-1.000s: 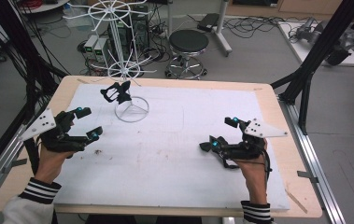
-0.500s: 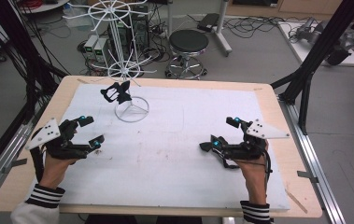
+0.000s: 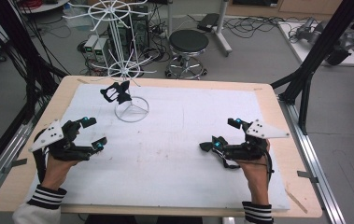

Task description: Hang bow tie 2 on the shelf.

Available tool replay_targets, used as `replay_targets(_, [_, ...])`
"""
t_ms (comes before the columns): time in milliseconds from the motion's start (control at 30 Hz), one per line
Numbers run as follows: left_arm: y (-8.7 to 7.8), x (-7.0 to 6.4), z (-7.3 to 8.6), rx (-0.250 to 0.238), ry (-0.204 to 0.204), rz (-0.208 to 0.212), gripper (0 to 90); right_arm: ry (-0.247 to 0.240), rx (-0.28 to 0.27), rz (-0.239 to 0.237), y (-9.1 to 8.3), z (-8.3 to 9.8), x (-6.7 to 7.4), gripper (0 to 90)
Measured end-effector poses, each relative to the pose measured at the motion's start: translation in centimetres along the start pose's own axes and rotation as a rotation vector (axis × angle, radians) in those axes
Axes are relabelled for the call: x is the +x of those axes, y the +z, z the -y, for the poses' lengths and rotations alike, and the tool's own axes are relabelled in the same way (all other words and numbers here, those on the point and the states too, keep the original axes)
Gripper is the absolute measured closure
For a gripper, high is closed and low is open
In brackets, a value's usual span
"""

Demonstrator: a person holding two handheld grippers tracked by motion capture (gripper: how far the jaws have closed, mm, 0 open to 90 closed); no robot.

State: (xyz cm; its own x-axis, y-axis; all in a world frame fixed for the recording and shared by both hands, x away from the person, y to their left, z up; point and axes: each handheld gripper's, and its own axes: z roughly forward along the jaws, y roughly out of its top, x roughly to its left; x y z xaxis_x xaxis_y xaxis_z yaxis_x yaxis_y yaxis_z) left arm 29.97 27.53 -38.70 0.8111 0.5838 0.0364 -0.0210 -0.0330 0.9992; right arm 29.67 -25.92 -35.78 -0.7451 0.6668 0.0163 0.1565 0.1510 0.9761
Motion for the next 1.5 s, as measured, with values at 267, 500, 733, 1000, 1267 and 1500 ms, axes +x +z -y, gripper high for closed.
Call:
replay_targets(267, [-0.1, -0.1, -0.1, 0.0, 0.003, 0.008, 17.8, -0.028, 0.076, 0.002, 0.2, -0.1, -0.6, 11.0])
replay_targets(500, [-0.1, -0.1, -0.1, 0.006, 0.003, 0.016, 17.8, -0.051, 0.165, -0.004, 0.5, -0.8, -1.4, 11.0])
replay_targets(733, [0.0, -0.2, -0.3, 0.009, 0.007, 0.029, 17.8, -0.083, 0.265, -0.024, 1.2, -1.5, -2.3, 11.0])
replay_targets(1000, [0.2, -0.3, -0.1, 0.019, 0.006, 0.038, 17.8, -0.105, 0.358, -0.033, 2.0, -1.8, -3.4, 11.1])
replay_targets(1267, [0.1, -0.3, -0.2, 0.019, 0.005, 0.044, 17.8, -0.147, 0.444, -0.056, 3.0, -2.0, -4.2, 11.1])
replay_targets(1500, [0.2, -0.4, -0.2, 0.025, 0.006, 0.051, 17.9, -0.176, 0.529, -0.066, 3.7, -1.9, -4.7, 11.1])
